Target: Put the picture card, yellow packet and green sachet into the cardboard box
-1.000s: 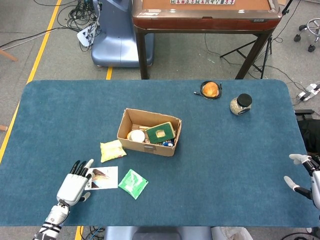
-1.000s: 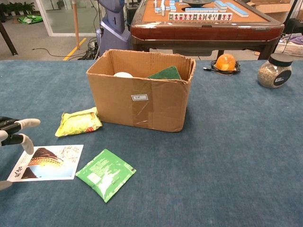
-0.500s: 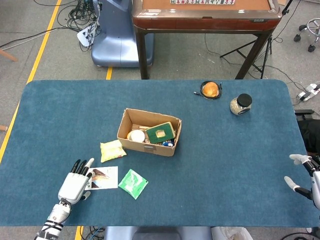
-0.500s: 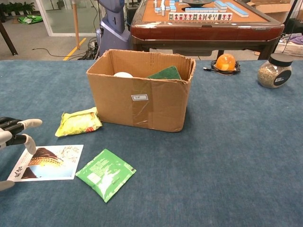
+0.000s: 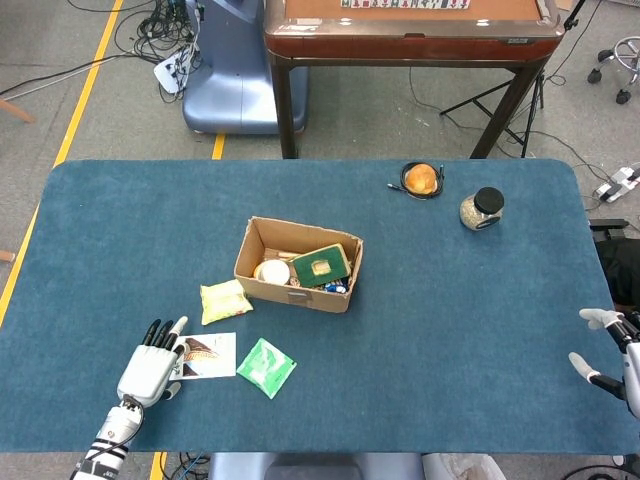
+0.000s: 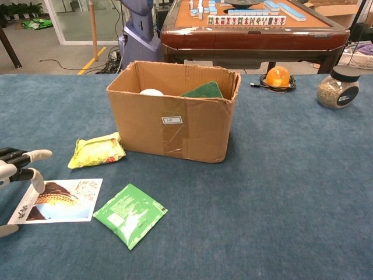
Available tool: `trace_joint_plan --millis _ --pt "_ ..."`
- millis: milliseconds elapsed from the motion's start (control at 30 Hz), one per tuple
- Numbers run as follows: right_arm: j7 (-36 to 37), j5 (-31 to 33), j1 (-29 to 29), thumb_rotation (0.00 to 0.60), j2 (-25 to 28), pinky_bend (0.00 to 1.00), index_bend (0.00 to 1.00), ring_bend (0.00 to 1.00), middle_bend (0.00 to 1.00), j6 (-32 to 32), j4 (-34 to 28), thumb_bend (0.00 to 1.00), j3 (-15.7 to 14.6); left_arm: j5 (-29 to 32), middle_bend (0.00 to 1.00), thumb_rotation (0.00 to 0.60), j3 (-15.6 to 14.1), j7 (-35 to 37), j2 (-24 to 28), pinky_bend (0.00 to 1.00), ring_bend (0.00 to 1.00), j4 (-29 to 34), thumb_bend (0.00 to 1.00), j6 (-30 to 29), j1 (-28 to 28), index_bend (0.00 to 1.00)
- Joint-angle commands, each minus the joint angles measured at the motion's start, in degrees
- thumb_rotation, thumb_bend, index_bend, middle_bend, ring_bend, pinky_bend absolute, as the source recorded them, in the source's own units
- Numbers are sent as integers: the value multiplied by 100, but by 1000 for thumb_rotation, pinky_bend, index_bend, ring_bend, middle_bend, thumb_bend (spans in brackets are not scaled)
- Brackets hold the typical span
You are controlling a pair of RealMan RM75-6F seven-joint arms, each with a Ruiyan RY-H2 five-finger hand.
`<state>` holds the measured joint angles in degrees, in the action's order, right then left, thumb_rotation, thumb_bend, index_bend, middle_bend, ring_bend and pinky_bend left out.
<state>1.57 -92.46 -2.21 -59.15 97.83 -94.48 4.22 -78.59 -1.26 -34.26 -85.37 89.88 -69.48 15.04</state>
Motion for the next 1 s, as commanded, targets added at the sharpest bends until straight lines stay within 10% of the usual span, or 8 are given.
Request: trace_joint_plan --millis 33,1000 --pt "-3 0 -3 600 -1 416 389 359 480 4 -2 49 2 19 0 600 -1 10 -14 0 0 -19 153 9 8 363" --pt "25 -15 -31 600 -2 416 389 359 480 25 18 49 11 205 0 600 -68 -51 -82 0 0 -150 154 99 95 376"
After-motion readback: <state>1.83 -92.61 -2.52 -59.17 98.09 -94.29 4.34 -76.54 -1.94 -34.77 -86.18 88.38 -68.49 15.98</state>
